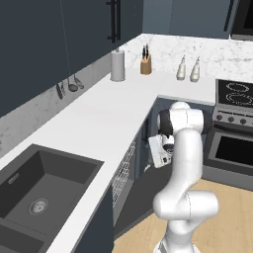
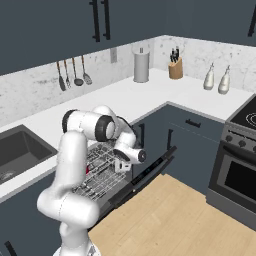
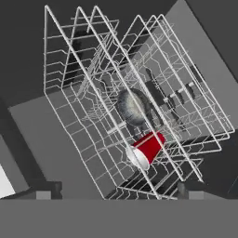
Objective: Pick up the cup and bowl from the counter, place them in the dishwasher, and close the dishwasher door.
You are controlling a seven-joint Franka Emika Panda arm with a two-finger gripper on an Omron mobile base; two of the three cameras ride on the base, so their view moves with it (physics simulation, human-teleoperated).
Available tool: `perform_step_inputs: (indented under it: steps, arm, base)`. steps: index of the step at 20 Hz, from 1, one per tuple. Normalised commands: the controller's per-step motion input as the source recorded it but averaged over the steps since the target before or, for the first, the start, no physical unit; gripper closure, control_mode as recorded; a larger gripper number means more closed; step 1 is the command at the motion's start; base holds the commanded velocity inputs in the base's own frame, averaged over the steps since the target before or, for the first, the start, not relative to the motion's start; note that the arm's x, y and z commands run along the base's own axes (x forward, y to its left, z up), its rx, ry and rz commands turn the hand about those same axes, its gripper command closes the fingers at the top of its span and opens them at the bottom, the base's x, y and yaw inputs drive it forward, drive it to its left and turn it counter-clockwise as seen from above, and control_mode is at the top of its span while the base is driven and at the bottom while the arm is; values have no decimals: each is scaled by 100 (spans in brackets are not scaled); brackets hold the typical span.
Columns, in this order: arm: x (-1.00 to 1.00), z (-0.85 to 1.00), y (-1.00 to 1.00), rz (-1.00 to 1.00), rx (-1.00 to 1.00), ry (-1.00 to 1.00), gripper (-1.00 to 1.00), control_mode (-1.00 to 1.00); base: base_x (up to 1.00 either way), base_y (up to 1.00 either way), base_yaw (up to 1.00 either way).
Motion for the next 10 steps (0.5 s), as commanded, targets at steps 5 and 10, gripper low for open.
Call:
perform_step_inputs:
  steps: [5,10]
  arm:
    - [-100,97,-54,0,12,-6,-100,-100]
    - [-100,78,-61,0,8,-9,-100,-100]
  base:
    - [0,0,0]
    - [0,0,0]
